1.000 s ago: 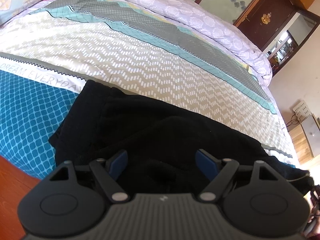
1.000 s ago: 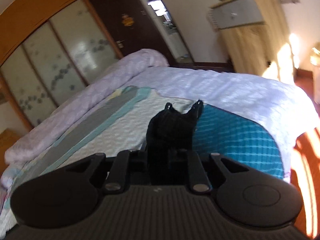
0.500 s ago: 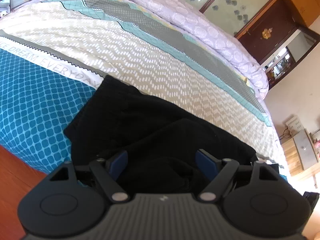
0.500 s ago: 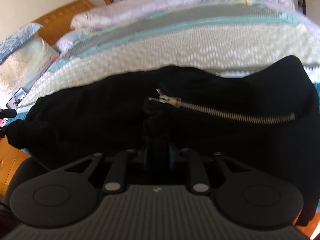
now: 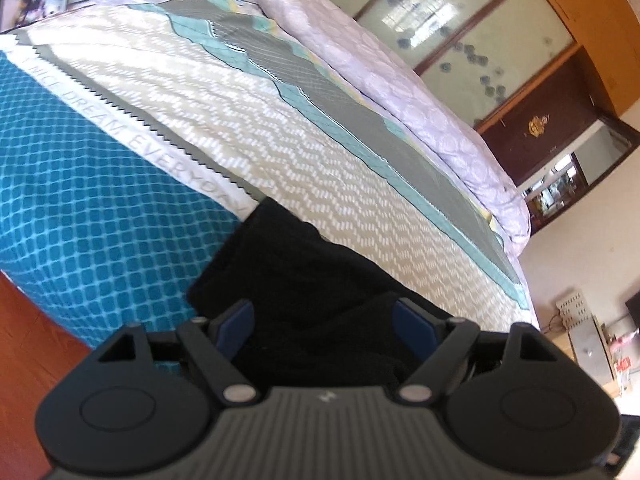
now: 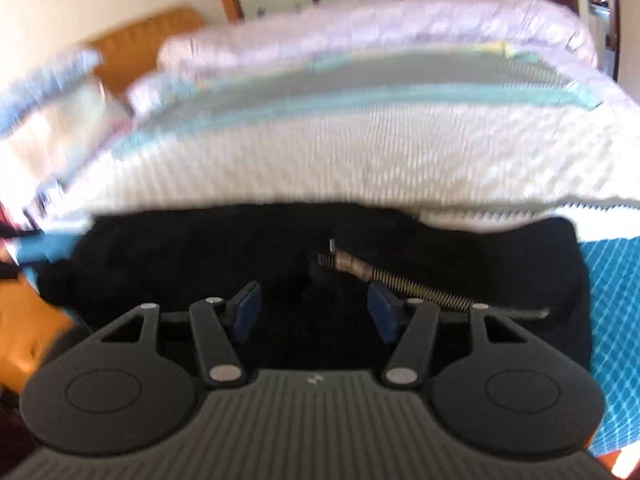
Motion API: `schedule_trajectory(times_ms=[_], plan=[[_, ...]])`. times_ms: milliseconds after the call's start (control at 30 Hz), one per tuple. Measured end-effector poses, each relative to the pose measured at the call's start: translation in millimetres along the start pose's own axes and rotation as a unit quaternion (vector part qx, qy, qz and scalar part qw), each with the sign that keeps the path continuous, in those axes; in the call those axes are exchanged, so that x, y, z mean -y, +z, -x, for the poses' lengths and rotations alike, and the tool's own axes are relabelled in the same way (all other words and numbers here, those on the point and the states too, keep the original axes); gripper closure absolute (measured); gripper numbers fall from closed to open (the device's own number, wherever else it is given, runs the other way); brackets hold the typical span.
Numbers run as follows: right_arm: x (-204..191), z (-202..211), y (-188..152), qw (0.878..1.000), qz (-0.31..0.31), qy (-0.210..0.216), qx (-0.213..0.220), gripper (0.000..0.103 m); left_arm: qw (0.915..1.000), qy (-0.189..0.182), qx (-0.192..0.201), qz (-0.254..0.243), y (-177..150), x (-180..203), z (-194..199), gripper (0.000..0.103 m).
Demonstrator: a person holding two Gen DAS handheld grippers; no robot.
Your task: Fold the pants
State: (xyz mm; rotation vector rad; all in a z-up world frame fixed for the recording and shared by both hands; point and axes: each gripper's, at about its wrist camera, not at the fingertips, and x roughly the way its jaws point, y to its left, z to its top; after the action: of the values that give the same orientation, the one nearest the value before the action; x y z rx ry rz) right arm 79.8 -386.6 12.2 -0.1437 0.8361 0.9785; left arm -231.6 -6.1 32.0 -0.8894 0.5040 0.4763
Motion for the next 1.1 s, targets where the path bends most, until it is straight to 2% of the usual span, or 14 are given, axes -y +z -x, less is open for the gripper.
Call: schedule_trajectory(times_ms=[67, 100, 167, 200, 300, 400, 467, 533, 567, 667, 800, 900, 1000, 1100], plan=[[-2, -27, -8, 0.998, 0.022, -0.018, -0.047, 0.043, 1.0000, 0.006, -0.001, 0.004, -1, -6, 2, 0.024], [-4, -35, -15, 0.997, 0.038, -0.034, -0.054, 0.048, 0.9999, 0.008, -0.002, 0.007, -2, -9, 3, 0.024], [-14, -35, -19, 0.993, 0.093, -0.063, -0.040, 0.066, 0.9999, 0.011, -0.001, 0.013, -3, -14, 6, 0.023], [-15, -31, -14, 0.993, 0.087, -0.069, -0.038, 0.080, 0.9998, 0.011, 0.001, 0.016, -4, -17, 9, 0.023], [-12, -5, 5, 0.997, 0.054, -0.051, -0.012, 0.084, 0.9995, 0.013, 0.004, 0.027, -5, -26, 10, 0.023], [-24, 14, 11, 0.997, 0.074, -0.019, 0.004, 0.084, 0.9991, 0.014, 0.002, 0.040, -6, -32, 8, 0.023], [-27, 5, 0, 0.997, 0.074, 0.002, -0.024, 0.077, 0.9991, 0.012, -0.003, 0.041, -7, -35, 5, 0.023], [-29, -20, -15, 0.994, 0.085, -0.017, -0.074, 0.050, 0.9990, 0.012, -0.007, 0.043, -9, -36, 4, 0.023], [-31, -25, -20, 0.992, 0.094, -0.037, -0.076, 0.049, 0.9990, 0.011, -0.008, 0.044, -9, -37, 4, 0.023], [-32, -10, -11, 0.995, 0.080, -0.030, -0.060, 0.044, 0.9989, 0.007, 0.003, 0.046, -8, -41, 10, 0.020], [-31, 34, 4, 0.998, 0.052, -0.029, 0.016, 0.043, 0.9979, 0.007, 0.011, 0.063, -6, -51, 11, 0.018], [-20, 51, 15, 0.997, -0.017, -0.016, 0.074, 0.043, 0.9969, 0.001, 0.001, 0.078, -8, -58, 6, 0.018], [-9, 43, 11, 0.990, -0.101, -0.019, 0.094, 0.043, 0.9975, -0.004, -0.004, 0.071, -9, -55, 5, 0.017], [-3, -1, -2, 0.984, -0.177, -0.006, 0.030, 0.045, 0.9987, -0.004, -0.004, 0.050, -10, -46, 4, 0.016]])
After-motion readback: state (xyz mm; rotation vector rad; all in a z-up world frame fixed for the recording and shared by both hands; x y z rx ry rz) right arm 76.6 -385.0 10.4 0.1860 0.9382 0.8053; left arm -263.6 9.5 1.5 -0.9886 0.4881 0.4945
